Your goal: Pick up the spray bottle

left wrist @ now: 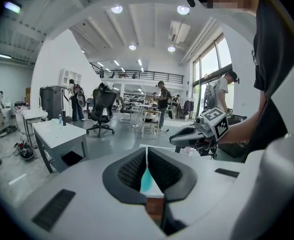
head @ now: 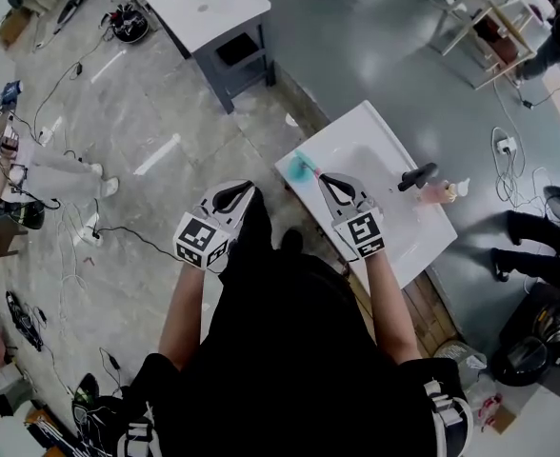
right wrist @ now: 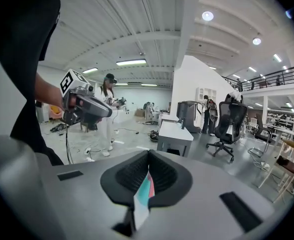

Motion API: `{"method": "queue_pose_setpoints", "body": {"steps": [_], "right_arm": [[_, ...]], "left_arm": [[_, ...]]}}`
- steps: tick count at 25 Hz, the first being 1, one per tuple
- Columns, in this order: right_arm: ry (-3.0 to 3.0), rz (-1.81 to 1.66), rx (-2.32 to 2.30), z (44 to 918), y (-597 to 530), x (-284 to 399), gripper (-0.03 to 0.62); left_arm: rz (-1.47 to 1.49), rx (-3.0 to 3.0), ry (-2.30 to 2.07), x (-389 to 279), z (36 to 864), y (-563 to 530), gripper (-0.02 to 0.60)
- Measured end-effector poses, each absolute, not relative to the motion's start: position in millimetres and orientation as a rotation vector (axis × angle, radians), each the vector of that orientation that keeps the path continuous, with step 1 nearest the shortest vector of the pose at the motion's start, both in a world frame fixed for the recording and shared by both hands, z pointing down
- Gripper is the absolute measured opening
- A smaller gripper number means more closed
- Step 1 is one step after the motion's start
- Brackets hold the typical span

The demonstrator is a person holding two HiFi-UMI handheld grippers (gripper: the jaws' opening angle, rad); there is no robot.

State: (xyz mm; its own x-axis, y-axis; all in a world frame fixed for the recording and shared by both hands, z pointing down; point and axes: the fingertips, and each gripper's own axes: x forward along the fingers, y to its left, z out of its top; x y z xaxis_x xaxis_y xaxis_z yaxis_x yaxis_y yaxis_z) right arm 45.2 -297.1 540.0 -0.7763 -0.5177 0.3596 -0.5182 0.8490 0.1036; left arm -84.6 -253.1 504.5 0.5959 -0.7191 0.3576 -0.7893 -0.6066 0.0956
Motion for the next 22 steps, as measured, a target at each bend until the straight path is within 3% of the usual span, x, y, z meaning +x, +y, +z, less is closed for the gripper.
{"method": "queue_pose_setpoints", "body": {"steps": [13,22], "right_arm": [[-2.641,0.009,0.765,549.5,-329.7,17.4,0.018],[-2.581,0.041,0.726,574.3,-347.8,4.6,0.127]], "left_arm": [[0.418,2.583,-1.207,-101.2,516.6,-289.2,0.029],[0.452,2.615,-1.156,-110.3,512.6,-321.9,0.029]]}}
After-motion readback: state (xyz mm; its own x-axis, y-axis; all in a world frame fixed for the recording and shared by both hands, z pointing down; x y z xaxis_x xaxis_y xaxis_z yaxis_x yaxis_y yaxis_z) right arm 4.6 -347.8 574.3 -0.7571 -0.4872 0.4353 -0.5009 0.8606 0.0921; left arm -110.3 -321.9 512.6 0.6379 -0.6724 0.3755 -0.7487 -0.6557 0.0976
